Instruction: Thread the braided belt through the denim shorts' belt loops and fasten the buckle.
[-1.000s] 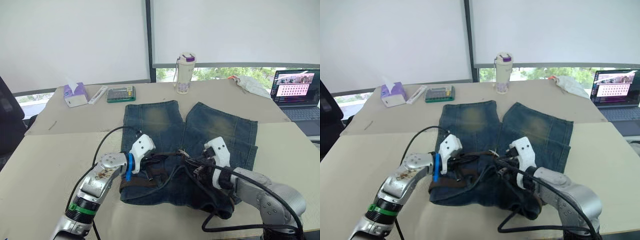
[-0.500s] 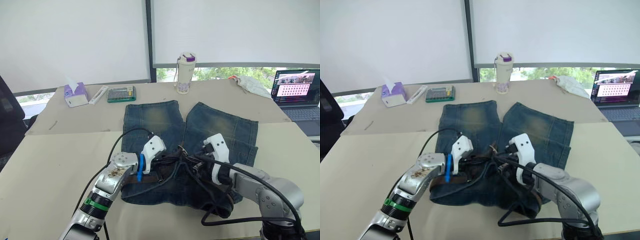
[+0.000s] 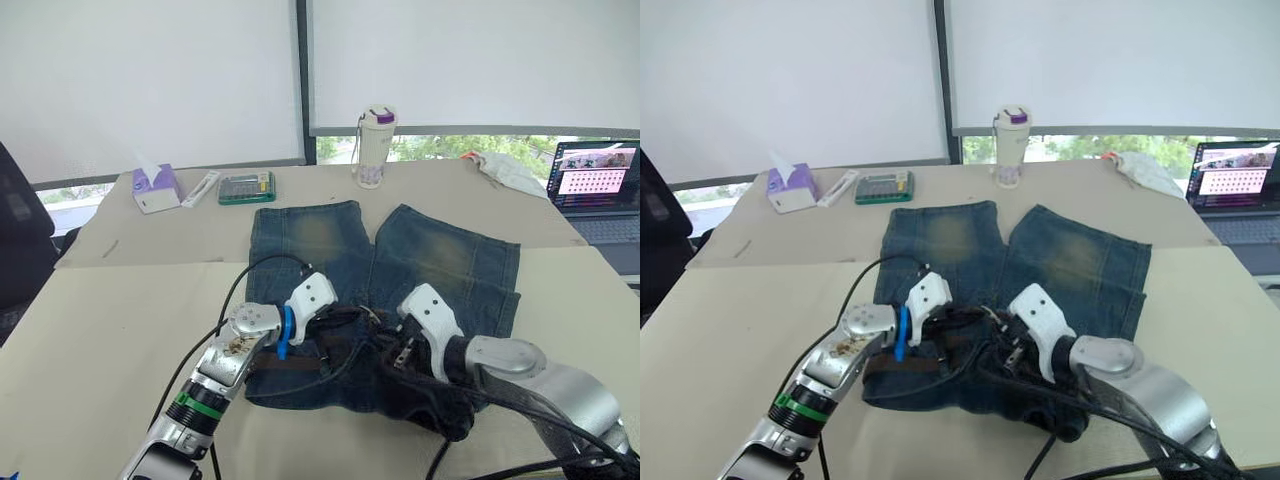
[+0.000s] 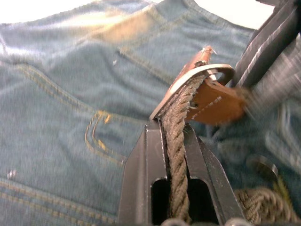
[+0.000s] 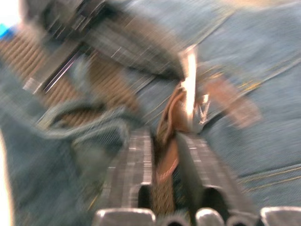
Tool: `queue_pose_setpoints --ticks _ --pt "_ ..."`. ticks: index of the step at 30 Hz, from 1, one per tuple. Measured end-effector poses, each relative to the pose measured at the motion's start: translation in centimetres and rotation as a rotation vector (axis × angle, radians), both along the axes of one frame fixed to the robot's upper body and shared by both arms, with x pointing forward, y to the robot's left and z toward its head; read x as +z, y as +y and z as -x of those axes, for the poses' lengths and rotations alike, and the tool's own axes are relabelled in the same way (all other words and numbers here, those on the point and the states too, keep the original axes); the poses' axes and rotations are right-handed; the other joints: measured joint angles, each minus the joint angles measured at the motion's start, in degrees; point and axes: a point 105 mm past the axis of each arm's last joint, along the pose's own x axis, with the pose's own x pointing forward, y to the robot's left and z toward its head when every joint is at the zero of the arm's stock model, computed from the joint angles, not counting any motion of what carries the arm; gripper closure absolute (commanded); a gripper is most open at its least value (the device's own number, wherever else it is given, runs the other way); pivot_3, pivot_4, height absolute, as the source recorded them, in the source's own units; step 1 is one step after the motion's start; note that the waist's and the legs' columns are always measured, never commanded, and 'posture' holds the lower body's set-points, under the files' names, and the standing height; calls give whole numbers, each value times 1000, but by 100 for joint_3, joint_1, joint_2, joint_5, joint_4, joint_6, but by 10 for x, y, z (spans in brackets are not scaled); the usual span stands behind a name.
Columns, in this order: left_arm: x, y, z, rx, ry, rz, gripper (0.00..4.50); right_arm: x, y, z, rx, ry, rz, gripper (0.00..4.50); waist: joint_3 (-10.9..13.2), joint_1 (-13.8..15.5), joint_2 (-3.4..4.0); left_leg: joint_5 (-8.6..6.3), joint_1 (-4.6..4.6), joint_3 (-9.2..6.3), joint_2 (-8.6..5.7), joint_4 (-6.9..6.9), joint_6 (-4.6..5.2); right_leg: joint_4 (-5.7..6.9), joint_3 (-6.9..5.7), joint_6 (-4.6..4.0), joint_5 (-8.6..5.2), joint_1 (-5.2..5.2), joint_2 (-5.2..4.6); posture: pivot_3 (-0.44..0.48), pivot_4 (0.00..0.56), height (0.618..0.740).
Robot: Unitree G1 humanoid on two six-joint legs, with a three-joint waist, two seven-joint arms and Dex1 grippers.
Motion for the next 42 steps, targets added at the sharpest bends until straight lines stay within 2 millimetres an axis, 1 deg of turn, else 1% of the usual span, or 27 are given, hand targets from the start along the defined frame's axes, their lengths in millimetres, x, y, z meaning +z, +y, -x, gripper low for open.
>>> queue_pose_setpoints --ticks 1,4,7,9,12,14,18,20,25,26,29,32,37,40,41,42 --pt "0 0 0 -5 -3 1 4500 2 -5 0 -12 -10 6 2100 0 -9 -1 0 0 0 0 2 0 0 2 0 0 0 0 0 150 740" --pt "1 0 1 -12 -7 1 4500 9 -24 6 -27 -20 51 2100 0 -5 0 -2 1 2 0 2 3 1 2 2 -1 3 1 0 150 740" --pt "2 -1 2 -19 -13 7 4500 27 -27 13 10 -52 21 2100 1 -9 -2 -3 1 4 2 1 5 1 3 3 -1 5 2 0 150 740" --pt "3 -2 2 -21 -17 10 4500 38 -31 15 22 -88 41 2100 2 -9 -4 -3 2 4 3 1 5 1 2 4 -2 8 4 0 150 740" --pt "3 -2 2 -23 -18 13 4500 46 -35 7 16 -155 107 2100 1 -10 -4 -3 2 9 0 1 5 2 4 4 -2 7 0 0 150 740" --pt "3 -3 2 -25 -18 16 4500 45 -35 -1 21 -195 173 2100 1 -9 -3 -2 1 12 1 1 4 -1 -1 5 -3 8 1 0 150 740" --pt "4 -4 2 -28 -16 17 4500 28 -24 -8 66 -190 214 2100 1 -10 -4 3 1 11 2 3 -5 -2 2 6 -3 5 -1 0 150 740" --pt "4 -5 2 -35 -17 18 4500 24 -18 -16 86 -211 241 2100 1 -13 -4 18 2 9 0 4 -31 0 5 6 -3 5 -3 0 150 740" --pt "4 -4 2 -39 -18 13 4500 25 -16 -30 102 -279 295 2100 0 -4 -3 17 0 4 0 4 -30 -3 0 6 -3 4 -2 0 150 740" --pt "4 -3 2 -39 -18 12 4500 25 -15 -31 110 -283 302 2338 0 -6 -3 18 -1 5 -1 3 -31 -3 1 6 -3 3 -3 0 150 740" --pt "4 -3 2 -42 -17 9 4500 25 -16 -34 113 -295 315 3255 0 -8 -3 17 0 3 1 3 -30 -2 2 6 -3 3 -1 0 150 740" --pt "4 -3 3 -44 -16 9 4500 23 -16 -35 121 -294 327 4291 0 -8 -3 16 0 3 1 3 -28 -1 2 6 -3 3 -1 0 150 740" --pt "4 -3 3 -47 -15 10 4500 20 -17 -34 150 -288 349 4291 0 -7 -3 16 0 3 -1 4 -28 -1 2 6 -3 3 -3 0 150 740" --pt "4 -3 3 -50 -14 9 4500 20 -17 -32 167 -281 357 3556 0 -11 -2 16 0 3 0 3 -28 -1 2 6 -3 3 -2 0 150 740" --pt "4 -3 3 -50 -14 9 4500 21 -18 -34 160 -294 366 3234 0 -11 -2 16 1 3 0 3 -28 0 2 6 -3 3 -2 0 150 740" --pt "4 -3 3 -50 -14 9 4500 22 -19 -36 150 -309 372 3234 0 -10 -2 16 1 3 0 4 -28 -1 2 6 -3 3 -1 0 150 740"
